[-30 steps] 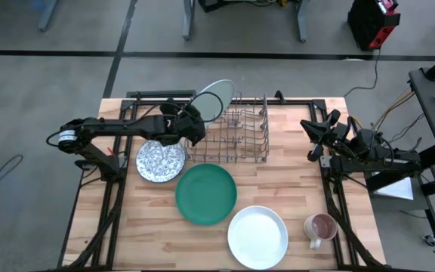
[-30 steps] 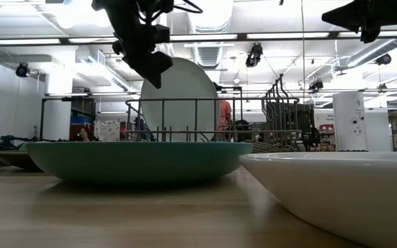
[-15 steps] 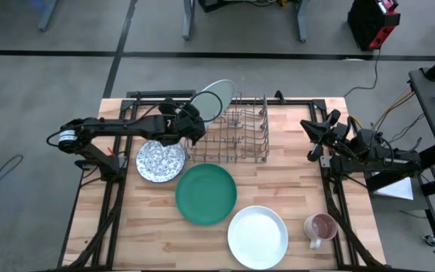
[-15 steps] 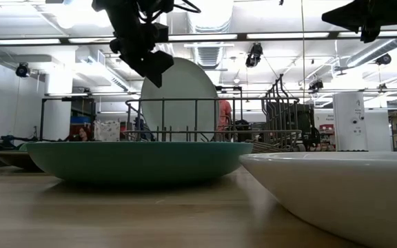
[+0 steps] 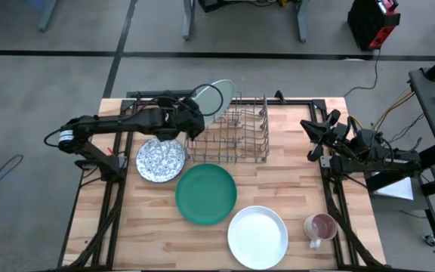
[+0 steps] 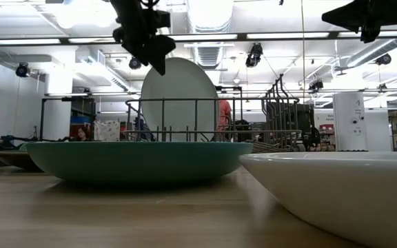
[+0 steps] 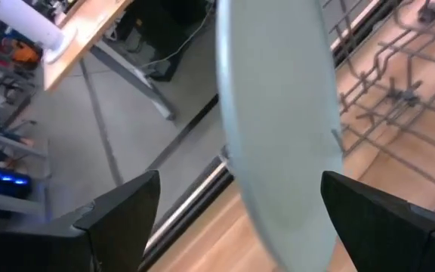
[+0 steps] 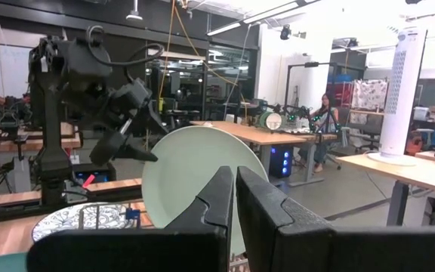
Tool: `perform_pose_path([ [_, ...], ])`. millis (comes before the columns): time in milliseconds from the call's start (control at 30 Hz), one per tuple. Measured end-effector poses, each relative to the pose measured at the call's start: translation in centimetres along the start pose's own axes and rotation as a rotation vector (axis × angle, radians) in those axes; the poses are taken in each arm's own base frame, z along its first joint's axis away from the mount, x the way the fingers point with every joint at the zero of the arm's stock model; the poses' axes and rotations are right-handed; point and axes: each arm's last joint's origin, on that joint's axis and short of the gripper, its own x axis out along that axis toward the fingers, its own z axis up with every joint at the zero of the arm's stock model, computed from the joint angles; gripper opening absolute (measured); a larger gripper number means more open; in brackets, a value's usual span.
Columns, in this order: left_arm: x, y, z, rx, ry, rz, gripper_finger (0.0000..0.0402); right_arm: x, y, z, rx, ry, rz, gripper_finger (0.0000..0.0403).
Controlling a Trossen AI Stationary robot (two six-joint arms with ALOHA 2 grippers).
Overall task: Sort dishes
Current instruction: Put the green plate into the dish rack
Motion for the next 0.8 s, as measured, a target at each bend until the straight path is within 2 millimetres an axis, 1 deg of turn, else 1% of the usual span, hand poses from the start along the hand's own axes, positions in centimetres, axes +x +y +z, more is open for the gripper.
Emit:
perform_pose_path([
  [100,-0.5,0.7,0.4,0.022,0.007,0.045,0.0355,0.0,0.0,0.0,0.001,0.000,0.000,0.0011],
  [233,-1.4,1.4,0.9,0.048,0.023,0.046,0.0355,0.0,-0.1,0.0,0.023,0.005,-0.027,0.0011],
  [400,-2.9,2.7,2.2,0.048,0.015,0.041,0.0355,0.0,-0.1,0.0,0.029,0.009,-0.052,0.0011],
  [533,-3.9,3.6,2.9,0.051,0.028,-0.022,0.0355,0.0,-0.1,0.0,0.037,0.009,-0.052,0.0011],
  [633,-4.5,4.2,3.1,0.104,0.057,-0.080,0.0355,0.1,-0.1,-0.1,0.070,0.012,-0.051,0.0011],
  [800,-5.1,4.8,2.7,0.158,0.109,-0.094,0.0355,0.7,0.3,-0.3,0.065,0.041,-0.034,0.0011],
])
